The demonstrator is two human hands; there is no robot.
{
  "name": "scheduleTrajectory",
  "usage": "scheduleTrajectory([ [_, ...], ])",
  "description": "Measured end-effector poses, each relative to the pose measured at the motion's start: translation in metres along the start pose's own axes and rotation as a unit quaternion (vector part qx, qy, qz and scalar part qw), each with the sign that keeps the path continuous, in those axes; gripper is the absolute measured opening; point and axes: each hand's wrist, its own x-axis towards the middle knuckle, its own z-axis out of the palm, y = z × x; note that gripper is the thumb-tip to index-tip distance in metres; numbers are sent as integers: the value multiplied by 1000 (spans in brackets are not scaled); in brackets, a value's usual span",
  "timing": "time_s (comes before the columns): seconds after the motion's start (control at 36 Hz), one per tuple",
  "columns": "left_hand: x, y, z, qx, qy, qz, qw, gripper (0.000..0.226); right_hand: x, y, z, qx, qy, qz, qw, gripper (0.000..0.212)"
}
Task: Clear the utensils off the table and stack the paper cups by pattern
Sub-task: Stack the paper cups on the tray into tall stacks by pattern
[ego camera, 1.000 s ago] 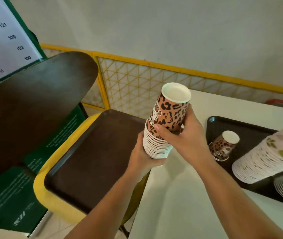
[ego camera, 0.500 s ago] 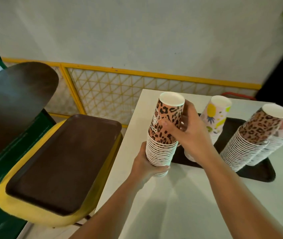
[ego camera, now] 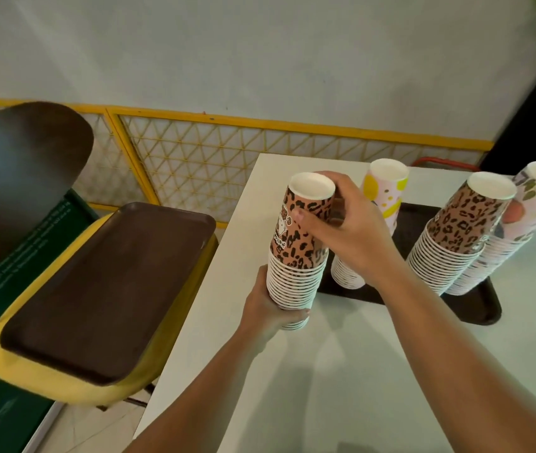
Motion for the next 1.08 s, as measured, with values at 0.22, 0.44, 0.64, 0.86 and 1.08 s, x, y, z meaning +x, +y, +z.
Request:
scheduleTrajectory([
  [0.22, 20, 1, -11, 2, -24, -1, 1000, 97, 15, 1, 9, -55, 31, 1, 998, 51],
  [0.44, 45, 2, -29, 18, -49, 2, 999, 87, 35, 1, 24, -55, 70, 24, 996, 50],
  [0.64, 63, 0, -39, 30, -71, 7, 997, 95, 45, 4, 34, -30, 107, 41, 993, 50],
  [0.86, 75, -5, -44, 20, -87, -17, 996, 98, 62, -6, 34, -3, 190, 47, 981, 44],
  [1.08, 91, -13, -53, -5, -74, -34, 997, 95, 89, -14, 10, 38, 347, -25, 937, 51],
])
